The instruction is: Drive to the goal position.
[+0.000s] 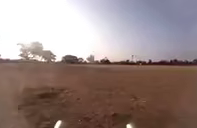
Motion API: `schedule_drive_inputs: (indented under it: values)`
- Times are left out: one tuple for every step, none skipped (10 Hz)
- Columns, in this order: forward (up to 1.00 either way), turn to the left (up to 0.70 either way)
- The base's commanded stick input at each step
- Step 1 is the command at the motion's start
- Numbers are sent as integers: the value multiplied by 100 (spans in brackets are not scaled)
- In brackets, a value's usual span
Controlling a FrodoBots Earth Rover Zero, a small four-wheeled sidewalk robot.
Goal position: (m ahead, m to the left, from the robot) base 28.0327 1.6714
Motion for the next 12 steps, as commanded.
schedule_drive_inputs:
  values:
    - [70,-13]
    - [70,-28]
    - [70,-34]
    - [70,-31]
    - [70,-6]
    - [70,0]
    - [70,0]
    - [70,0]
    - [70,0]
    - [70,0]
    - [70,0]
    - [70,0]
